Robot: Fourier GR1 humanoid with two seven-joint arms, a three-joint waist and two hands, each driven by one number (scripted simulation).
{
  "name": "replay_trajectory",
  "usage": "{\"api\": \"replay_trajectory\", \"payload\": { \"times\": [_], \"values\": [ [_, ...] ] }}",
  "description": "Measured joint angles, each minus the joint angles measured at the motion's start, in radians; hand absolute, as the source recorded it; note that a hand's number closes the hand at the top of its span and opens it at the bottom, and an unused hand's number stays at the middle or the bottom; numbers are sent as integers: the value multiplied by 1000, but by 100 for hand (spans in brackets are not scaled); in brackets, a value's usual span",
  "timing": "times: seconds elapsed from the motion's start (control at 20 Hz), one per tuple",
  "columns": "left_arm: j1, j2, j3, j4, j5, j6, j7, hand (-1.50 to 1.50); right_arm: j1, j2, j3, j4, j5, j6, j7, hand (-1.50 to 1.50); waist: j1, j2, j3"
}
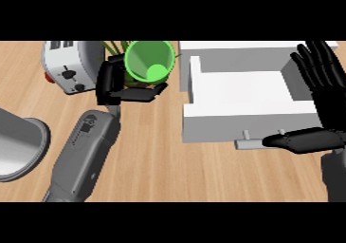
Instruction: Pick up the cup, place it into the drawer and close the drawer
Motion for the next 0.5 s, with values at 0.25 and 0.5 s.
{"api": "replay_trajectory", "payload": {
  "times": [0.25, 0.5],
  "values": [
    [-15, 19, -89, -35, -70, 115, 129, 150, -14, 11, 20, 0, 1, 5, -5, -150, -31, 1, 6],
    [-27, 46, -179, -61, -122, 162, 253, 150, -34, 12, 27, 8, -3, 14, -14, -150, -61, 5, 11]
  ]
}}
